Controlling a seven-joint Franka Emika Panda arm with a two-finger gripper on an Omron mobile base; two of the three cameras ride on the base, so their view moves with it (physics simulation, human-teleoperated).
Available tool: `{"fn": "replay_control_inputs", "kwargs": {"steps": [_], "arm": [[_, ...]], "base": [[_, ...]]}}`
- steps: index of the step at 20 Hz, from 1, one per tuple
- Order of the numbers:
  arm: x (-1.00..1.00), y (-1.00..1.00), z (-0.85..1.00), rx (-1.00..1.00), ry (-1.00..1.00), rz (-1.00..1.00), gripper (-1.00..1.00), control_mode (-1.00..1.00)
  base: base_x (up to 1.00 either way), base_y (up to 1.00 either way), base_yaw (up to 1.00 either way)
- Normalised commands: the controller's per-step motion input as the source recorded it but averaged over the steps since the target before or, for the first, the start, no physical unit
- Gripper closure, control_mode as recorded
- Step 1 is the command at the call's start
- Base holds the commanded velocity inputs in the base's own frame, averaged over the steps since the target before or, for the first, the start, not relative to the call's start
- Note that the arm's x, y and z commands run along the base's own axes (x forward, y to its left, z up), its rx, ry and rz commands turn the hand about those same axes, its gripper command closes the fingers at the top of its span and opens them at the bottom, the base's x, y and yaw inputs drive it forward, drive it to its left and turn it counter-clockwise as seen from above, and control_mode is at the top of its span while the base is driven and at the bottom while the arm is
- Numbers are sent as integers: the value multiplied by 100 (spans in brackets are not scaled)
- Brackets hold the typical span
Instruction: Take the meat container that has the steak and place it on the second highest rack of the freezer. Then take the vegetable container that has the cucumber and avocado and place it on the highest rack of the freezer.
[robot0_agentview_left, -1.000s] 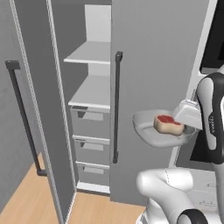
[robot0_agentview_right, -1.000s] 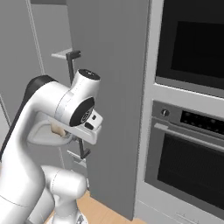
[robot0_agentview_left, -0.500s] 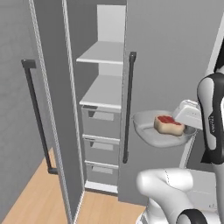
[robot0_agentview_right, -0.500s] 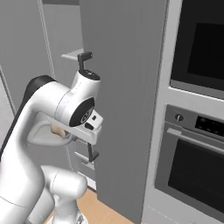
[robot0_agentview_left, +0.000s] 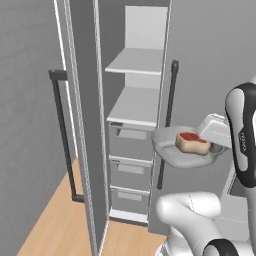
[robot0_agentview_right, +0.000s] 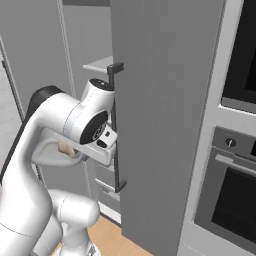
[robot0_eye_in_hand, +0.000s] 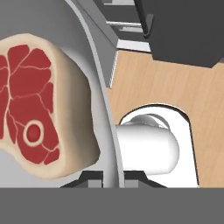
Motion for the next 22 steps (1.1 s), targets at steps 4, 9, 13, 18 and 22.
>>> {"fn": "replay_control_inputs", "kwargs": {"steps": [4, 9, 13, 18, 22], "arm": [[0, 0, 0, 0, 0, 0, 100, 100], [0, 0, 0, 0, 0, 0, 100, 100], [0, 0, 0, 0, 0, 0, 100, 100], [0, 0, 0, 0, 0, 0, 100, 100], [0, 0, 0, 0, 0, 0, 100, 100]], "base": [[25, 31, -13], [41, 35, -20], [37, 19, -15], [39, 0, -21], [37, 8, -23]]}}
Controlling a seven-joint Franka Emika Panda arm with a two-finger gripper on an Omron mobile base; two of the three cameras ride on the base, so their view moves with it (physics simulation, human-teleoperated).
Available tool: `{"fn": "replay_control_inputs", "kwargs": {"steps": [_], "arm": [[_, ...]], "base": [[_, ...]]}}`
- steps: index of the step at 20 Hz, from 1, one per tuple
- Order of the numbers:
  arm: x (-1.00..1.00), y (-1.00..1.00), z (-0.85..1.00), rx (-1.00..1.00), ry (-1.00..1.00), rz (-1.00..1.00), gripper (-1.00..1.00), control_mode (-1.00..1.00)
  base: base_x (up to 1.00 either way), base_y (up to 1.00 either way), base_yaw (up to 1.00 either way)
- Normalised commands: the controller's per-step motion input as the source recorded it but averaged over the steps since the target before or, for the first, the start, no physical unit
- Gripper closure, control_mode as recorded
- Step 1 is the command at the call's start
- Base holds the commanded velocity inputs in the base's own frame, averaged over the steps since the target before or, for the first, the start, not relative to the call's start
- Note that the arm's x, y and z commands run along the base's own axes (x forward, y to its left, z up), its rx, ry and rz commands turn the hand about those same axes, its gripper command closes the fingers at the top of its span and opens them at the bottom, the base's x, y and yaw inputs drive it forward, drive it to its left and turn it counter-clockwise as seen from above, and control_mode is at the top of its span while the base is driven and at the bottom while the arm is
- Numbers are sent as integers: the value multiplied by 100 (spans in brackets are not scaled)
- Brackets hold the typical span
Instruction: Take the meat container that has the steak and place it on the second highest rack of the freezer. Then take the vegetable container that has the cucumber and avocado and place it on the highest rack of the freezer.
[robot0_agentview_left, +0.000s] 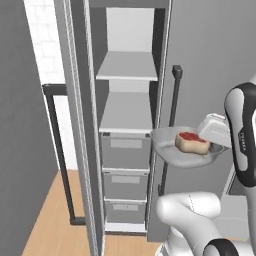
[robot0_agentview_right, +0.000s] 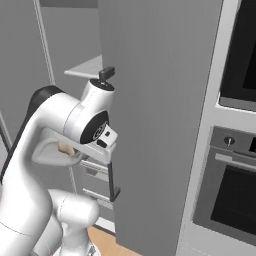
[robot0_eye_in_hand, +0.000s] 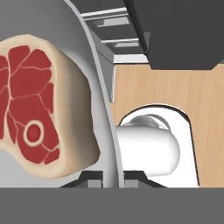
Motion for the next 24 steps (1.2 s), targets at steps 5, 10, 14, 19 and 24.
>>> {"fn": "replay_control_inputs", "kwargs": {"steps": [5, 10, 14, 19, 24], "arm": [[0, 0, 0, 0, 0, 0, 100, 100], [0, 0, 0, 0, 0, 0, 100, 100], [0, 0, 0, 0, 0, 0, 100, 100], [0, 0, 0, 0, 0, 0, 100, 100], [0, 0, 0, 0, 0, 0, 100, 100]], "base": [[37, 24, -15], [17, 21, -6], [1, 48, 4], [14, 6, 1], [0, 0, 0]]}}
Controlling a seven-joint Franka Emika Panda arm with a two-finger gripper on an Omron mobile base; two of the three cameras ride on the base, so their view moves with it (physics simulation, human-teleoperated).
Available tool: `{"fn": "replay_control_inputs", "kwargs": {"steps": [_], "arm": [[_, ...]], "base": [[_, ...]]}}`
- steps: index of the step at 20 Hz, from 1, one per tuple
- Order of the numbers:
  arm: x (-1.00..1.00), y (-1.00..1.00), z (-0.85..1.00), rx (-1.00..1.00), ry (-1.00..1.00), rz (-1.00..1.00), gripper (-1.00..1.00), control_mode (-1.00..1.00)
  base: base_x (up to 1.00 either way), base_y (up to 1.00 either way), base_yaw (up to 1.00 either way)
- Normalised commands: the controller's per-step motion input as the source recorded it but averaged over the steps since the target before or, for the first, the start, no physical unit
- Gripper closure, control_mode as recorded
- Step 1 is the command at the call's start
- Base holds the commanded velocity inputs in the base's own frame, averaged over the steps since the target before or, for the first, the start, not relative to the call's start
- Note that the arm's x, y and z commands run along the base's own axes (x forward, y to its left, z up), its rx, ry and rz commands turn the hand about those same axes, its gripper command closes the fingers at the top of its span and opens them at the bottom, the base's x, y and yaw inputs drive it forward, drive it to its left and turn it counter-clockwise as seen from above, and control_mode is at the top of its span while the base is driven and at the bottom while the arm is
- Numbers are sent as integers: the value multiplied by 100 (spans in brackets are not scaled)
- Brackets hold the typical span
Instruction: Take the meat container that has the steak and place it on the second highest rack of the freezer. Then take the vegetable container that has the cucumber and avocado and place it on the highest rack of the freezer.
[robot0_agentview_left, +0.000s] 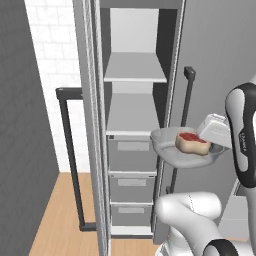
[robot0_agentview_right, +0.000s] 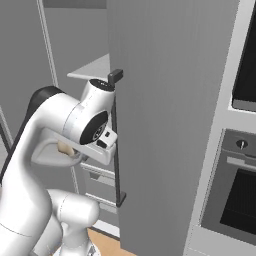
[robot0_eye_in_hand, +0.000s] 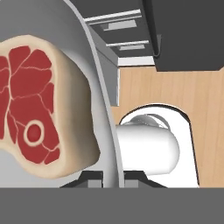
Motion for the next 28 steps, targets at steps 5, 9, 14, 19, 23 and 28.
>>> {"fn": "replay_control_inputs", "kwargs": {"steps": [5, 9, 14, 19, 23, 28], "arm": [[0, 0, 0, 0, 0, 0, 100, 100], [0, 0, 0, 0, 0, 0, 100, -100], [8, 13, 25, -8, 0, 0, 100, -100], [78, 29, 11, -21, 0, -3, 100, -100], [88, 11, 0, -18, 0, -21, 100, -100], [71, 1, 0, -1, -2, -15, 100, -100]], "base": [[0, 0, 0], [0, 0, 0], [0, 0, 0], [0, 0, 0], [0, 0, 0], [0, 0, 0]]}}
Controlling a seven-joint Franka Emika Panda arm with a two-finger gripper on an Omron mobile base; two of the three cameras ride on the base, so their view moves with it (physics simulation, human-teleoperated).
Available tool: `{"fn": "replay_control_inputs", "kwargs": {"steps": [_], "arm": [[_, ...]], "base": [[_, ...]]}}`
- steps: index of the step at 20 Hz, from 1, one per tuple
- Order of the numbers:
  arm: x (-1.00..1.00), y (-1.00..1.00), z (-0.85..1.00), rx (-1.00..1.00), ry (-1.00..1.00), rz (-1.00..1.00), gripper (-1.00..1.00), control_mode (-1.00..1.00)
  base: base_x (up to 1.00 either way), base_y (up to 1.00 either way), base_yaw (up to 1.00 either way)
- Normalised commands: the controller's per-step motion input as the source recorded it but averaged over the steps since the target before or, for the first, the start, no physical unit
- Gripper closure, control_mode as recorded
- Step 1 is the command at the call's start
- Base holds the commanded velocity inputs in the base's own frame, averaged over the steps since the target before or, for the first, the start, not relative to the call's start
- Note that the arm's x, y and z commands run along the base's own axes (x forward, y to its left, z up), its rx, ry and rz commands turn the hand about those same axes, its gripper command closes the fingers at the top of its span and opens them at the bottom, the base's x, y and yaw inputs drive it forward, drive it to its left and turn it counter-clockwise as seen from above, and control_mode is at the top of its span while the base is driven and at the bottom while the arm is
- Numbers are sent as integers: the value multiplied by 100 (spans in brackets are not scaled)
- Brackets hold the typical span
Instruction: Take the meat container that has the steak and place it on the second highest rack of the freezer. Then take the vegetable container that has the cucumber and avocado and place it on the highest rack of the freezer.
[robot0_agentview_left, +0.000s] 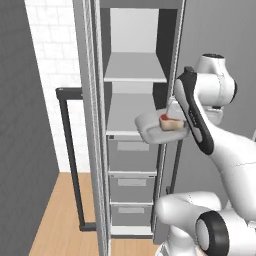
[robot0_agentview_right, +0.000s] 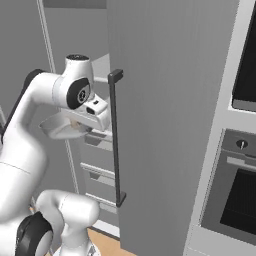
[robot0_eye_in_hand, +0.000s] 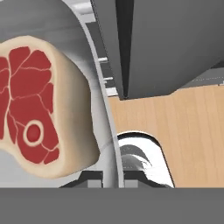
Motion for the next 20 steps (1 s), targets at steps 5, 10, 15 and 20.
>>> {"fn": "replay_control_inputs", "kwargs": {"steps": [5, 10, 15, 20], "arm": [[45, 9, -21, 4, -19, -7, 100, -100], [16, 16, -41, 5, -19, -1, 100, -100], [17, 18, -37, 0, -8, 0, 100, -100], [37, 11, -8, -2, -2, -4, 100, -100]], "base": [[0, 0, 0], [0, 0, 0], [0, 0, 0], [0, 0, 0]]}}
